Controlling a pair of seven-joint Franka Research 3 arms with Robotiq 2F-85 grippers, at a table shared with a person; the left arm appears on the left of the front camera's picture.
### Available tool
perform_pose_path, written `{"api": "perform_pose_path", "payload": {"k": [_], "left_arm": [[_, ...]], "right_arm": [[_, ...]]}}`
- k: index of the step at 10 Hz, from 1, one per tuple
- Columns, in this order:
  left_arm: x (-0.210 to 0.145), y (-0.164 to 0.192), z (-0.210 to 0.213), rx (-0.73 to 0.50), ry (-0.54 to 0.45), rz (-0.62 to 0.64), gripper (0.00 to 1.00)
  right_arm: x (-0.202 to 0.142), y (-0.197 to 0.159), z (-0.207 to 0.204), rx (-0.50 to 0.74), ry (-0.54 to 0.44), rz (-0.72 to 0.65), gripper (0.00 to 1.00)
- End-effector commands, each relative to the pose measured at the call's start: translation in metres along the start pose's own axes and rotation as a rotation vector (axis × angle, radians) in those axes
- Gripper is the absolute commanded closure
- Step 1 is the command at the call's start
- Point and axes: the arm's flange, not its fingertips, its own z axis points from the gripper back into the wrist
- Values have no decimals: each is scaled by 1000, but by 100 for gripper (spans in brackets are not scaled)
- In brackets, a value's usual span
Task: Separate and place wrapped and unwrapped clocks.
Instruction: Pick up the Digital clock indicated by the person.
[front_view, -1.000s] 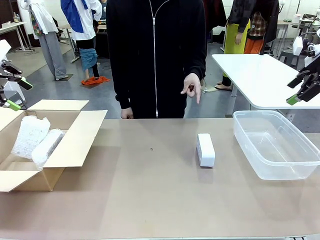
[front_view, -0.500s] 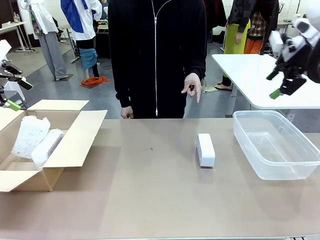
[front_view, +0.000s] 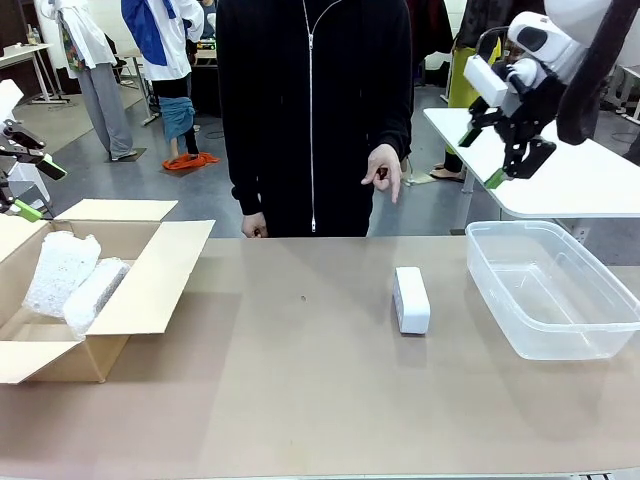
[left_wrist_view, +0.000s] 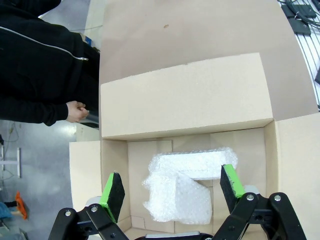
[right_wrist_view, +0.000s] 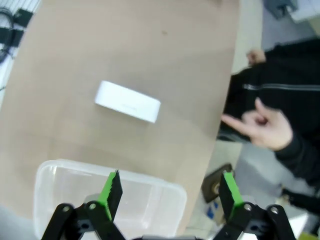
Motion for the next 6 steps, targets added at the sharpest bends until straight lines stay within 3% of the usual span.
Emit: {"api": "perform_pose_path", "payload": {"k": [1,6], "left_arm": [[-1,0,1,-2,-10,5,0],[-1,0,1,-2,-10,5,0]], "right_arm": [[19,-2,-10,65,-41,186,0],[97,7,-64,203,-62,455,0]]}}
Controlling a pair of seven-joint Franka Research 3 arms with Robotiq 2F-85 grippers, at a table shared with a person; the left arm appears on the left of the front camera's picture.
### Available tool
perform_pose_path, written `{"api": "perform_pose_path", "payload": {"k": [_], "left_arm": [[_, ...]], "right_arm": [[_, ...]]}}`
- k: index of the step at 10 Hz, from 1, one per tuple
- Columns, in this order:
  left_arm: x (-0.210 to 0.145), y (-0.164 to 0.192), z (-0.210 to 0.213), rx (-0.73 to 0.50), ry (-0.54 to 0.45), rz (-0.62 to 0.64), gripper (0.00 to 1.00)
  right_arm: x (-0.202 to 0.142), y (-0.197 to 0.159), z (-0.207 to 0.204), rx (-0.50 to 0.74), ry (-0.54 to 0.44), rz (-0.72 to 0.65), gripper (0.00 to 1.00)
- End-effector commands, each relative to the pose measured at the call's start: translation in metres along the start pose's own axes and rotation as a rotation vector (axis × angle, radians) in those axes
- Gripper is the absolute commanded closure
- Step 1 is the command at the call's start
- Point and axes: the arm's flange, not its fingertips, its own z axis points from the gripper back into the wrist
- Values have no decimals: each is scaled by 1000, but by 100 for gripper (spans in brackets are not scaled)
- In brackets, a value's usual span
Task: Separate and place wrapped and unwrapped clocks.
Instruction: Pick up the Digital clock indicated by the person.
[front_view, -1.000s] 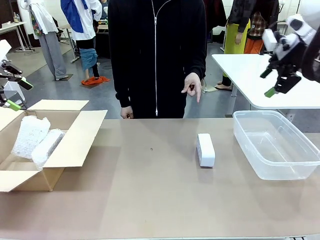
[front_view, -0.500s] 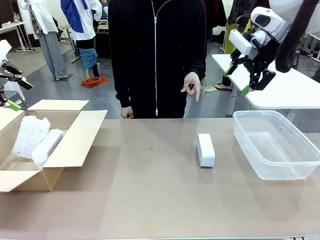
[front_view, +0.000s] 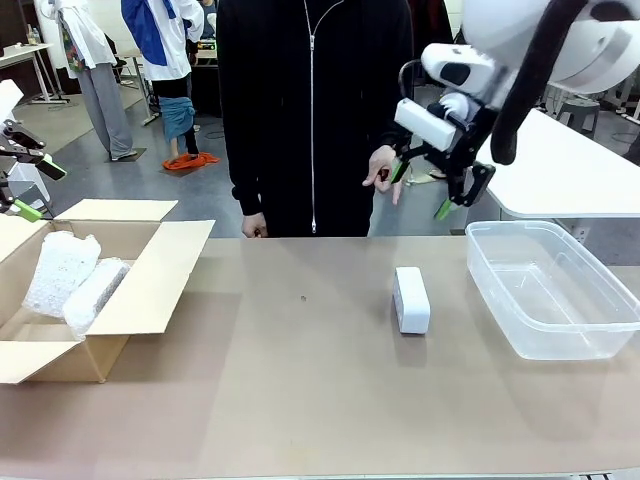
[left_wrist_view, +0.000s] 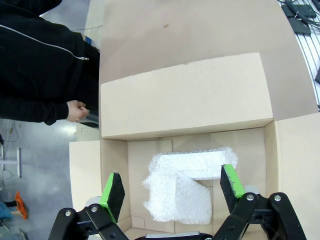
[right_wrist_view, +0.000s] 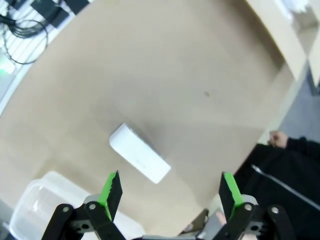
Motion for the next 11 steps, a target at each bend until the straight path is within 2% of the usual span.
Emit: {"api": "perform_pose_path", "payload": {"k": [1,7,11], "left_arm": [[0,0,1,-2,-11,4,0],[0,0,1,-2,-11,4,0],[0,0,1,-2,-11,4,0]], "right_arm": [[4,0,-18,64,12,117,0],[22,15,-86,202,81,382,0],[20,19,-137,227,87,428,0]]}}
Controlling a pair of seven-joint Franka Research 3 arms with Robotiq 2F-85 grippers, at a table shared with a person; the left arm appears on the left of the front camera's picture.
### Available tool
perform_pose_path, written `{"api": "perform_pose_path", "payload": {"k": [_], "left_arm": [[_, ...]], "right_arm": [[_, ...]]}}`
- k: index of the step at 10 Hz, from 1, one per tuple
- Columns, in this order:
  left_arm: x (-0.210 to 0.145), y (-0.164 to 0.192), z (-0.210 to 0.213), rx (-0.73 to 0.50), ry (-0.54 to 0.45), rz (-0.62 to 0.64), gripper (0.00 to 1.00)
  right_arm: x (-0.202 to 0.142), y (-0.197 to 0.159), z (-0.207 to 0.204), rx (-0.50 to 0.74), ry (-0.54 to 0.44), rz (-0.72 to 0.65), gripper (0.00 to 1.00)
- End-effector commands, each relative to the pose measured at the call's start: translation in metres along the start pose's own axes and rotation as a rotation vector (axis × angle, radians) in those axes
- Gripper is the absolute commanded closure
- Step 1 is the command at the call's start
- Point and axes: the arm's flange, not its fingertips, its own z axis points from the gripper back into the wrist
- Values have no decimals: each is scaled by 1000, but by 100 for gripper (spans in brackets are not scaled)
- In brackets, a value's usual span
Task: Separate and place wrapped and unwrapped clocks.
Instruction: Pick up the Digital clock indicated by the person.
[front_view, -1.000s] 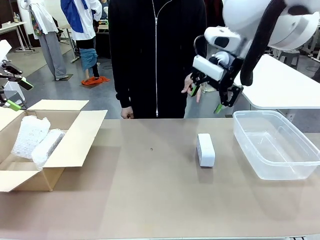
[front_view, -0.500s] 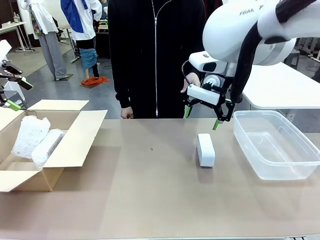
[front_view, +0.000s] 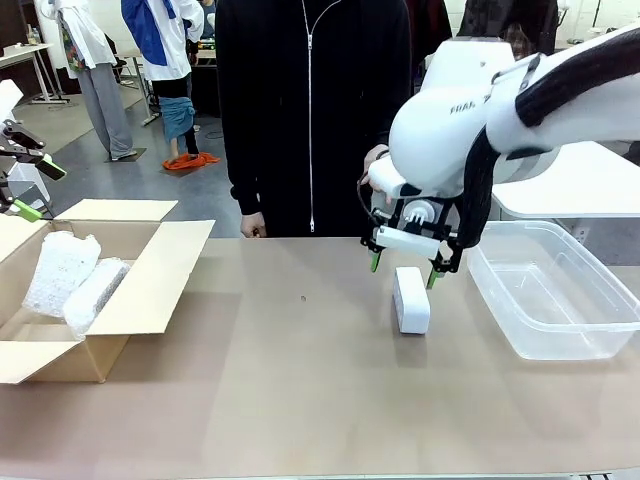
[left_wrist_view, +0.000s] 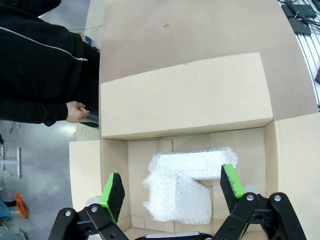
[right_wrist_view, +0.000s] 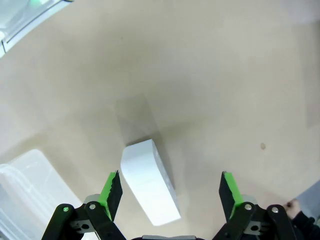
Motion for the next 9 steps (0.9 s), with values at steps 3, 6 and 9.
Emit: {"api": "perform_pose_path", "payload": {"k": [3,6,9], "left_arm": [[0,0,1,-2,-12,3,0],[0,0,1,-2,-12,3,0],[0,0,1,-2,-12,3,0]], "right_arm": [[-22,-10,-37,36,33,23,0],[-46,-11,-43,82,63,39,0],[-62,-11,-47,119,81,76,0]]}}
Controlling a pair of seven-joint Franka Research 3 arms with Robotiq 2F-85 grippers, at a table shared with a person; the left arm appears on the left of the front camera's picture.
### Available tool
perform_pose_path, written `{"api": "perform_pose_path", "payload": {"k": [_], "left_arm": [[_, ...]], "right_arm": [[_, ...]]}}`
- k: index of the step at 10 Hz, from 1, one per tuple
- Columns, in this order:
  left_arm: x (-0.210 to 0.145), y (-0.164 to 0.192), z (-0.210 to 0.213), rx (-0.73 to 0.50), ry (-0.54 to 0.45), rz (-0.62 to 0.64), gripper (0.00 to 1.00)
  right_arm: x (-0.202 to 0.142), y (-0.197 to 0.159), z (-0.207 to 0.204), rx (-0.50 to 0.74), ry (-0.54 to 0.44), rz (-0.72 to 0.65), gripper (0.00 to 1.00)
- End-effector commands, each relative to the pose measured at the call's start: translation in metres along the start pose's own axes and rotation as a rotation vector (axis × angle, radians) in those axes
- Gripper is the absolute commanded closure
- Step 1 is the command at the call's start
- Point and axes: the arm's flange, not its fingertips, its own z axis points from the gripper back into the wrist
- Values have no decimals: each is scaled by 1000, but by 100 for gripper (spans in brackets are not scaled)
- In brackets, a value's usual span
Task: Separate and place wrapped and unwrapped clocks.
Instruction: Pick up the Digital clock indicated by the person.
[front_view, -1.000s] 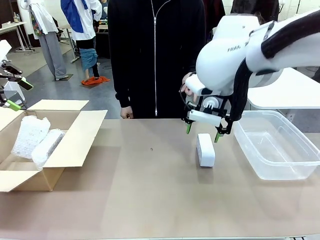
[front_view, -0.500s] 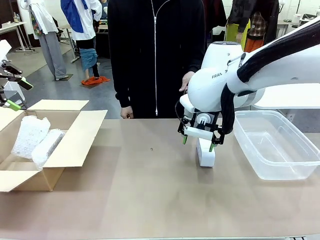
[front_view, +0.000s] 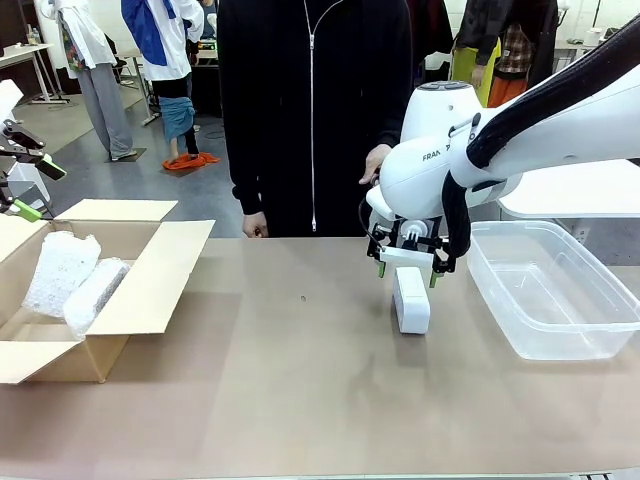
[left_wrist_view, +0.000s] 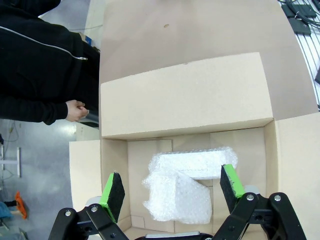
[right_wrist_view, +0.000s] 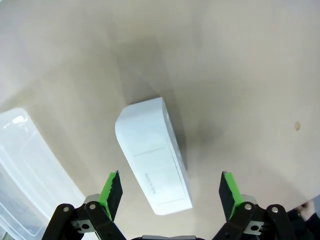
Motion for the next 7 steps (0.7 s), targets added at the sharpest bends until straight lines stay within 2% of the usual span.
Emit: {"api": "perform_pose_path", "payload": {"k": [1,7], "left_arm": [[0,0,1,-2,-12,3,0],[0,0,1,-2,-12,3,0]], "right_arm": [[-5,-9,-6,34,10,36,0],[-6,-6,-34,73,-24,71,0]]}}
